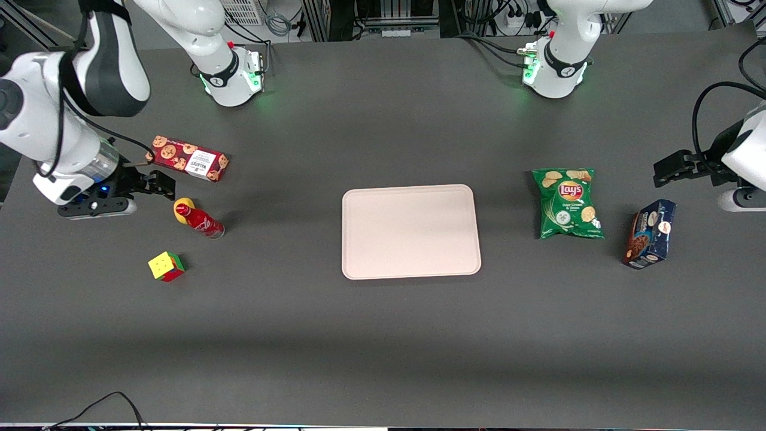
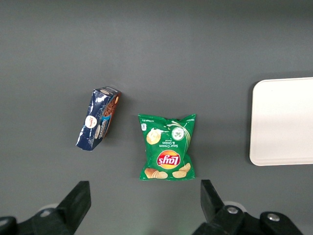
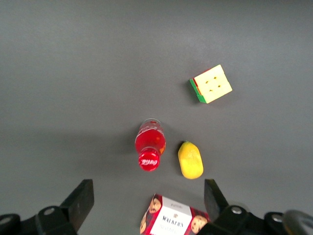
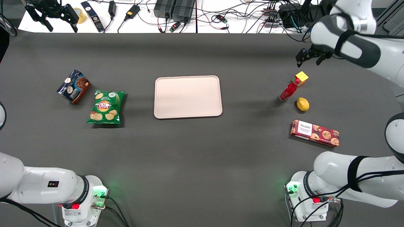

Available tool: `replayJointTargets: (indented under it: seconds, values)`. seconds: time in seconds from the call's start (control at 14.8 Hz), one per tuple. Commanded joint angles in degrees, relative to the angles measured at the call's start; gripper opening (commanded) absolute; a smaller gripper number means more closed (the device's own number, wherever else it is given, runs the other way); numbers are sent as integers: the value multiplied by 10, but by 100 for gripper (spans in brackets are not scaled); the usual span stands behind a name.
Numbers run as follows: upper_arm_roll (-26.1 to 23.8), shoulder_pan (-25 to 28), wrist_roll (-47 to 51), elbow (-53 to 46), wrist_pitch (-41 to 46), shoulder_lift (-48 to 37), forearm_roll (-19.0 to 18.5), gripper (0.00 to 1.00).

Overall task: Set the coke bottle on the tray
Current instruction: 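Move the right gripper toward the red Coca-Cola bottle lying on the table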

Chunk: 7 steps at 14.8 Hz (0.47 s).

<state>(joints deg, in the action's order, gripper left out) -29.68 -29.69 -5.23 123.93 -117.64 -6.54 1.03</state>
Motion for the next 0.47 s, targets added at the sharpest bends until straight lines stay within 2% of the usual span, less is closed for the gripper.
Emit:
replayJointTargets:
  seconds: [0.0, 0.4]
  values:
    - [3, -5, -50, 91, -103, -18, 17, 100]
    - [2, -5, -55, 117, -161, 23, 18, 100]
